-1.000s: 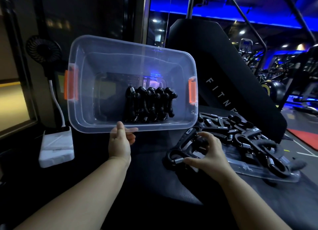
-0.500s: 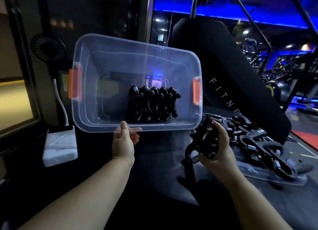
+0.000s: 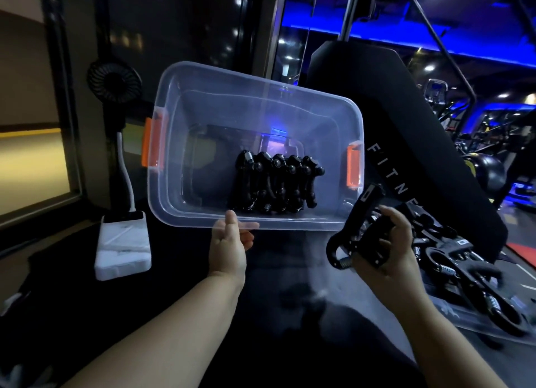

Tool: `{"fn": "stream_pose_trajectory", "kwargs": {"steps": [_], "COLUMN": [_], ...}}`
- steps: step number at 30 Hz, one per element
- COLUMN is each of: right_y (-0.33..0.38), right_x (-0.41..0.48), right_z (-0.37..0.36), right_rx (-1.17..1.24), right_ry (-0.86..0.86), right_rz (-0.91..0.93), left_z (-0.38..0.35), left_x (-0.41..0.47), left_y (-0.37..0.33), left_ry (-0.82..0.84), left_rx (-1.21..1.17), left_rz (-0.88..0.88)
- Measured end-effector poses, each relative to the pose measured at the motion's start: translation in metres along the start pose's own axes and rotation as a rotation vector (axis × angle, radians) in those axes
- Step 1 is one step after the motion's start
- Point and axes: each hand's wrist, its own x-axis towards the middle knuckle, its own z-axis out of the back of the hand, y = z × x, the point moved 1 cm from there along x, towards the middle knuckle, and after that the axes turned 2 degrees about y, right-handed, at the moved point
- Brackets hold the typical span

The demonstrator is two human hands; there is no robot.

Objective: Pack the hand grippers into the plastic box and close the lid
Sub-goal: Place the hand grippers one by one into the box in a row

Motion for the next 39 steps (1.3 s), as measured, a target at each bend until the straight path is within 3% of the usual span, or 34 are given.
{"fn": "stream_pose_trajectory", "kwargs": {"steps": [7, 11, 15, 23, 32, 39], "right_y": [0.038, 0.046, 0.043, 0.041, 0.042, 0.044], "right_x": [0.061, 0.097, 0.125, 0.157, 0.177, 0.187], "right_z": [-0.042, -0.081, -0.121, -0.185, -0.212, -0.219], "right_rx": [-0.026, -0.07, -0.216, -0.554, -0.746, -0.689], "right_ry": [0.067, 0.157, 0.274, 0.466, 0.488, 0.509], "right_rz": [0.075, -0.018, -0.019, 0.004, -0.056, -0.036], "left_z": [0.0, 0.002, -0.003, -0.003, 0.0, 0.0], "left_x": [0.0, 0.0, 0.0, -0.001, -0.003, -0.004], "left_y": [0.001, 0.001, -0.003, -0.006, -0.004, -0.004], "left_ry": [-0.013, -0.031, -0.049, -0.059, -0.021, -0.01], "left_rx": [0.021, -0.032, -0.172, -0.186, -0.197, -0.219], "left_rz": [0.012, 0.042, 0.05, 0.055, -0.006, 0.0]}}
